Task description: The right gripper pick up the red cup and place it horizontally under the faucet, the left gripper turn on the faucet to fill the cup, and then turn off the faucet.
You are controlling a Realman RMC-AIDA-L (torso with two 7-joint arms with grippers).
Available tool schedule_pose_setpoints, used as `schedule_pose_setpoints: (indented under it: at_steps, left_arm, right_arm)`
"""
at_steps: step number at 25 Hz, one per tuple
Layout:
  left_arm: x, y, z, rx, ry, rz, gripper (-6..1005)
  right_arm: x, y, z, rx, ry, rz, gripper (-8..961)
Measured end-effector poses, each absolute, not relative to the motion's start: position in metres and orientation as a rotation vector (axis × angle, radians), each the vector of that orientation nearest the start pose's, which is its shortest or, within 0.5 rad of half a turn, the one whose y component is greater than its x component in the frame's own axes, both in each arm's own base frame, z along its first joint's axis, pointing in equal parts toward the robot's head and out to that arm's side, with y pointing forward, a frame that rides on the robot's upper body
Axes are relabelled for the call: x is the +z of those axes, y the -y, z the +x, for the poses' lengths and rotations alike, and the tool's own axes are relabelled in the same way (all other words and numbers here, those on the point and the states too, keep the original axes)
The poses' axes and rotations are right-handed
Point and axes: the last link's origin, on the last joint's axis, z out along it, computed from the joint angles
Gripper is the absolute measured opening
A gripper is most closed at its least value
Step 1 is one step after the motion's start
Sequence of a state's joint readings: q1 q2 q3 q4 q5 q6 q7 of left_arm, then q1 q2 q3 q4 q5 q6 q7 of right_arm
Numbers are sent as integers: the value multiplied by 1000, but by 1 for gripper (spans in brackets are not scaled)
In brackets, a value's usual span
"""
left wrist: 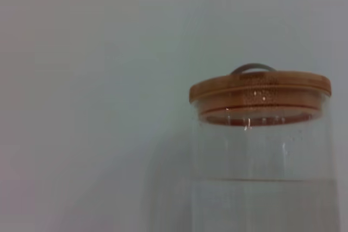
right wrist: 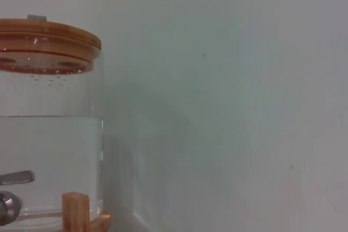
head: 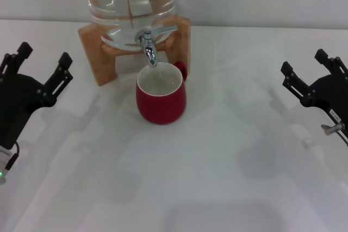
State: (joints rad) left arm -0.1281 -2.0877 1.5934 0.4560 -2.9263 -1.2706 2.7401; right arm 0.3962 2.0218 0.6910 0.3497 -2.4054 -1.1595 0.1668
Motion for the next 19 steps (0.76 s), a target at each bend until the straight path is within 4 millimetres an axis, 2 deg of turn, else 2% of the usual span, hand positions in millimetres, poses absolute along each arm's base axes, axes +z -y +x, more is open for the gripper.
schedule_pose_setpoints:
  at_steps: [19]
  left_arm:
    - [-6, -273, -320, -896, 439, -1759, 873]
  right_arm:
    - [-49, -318, 283, 830, -428, -1892, 838]
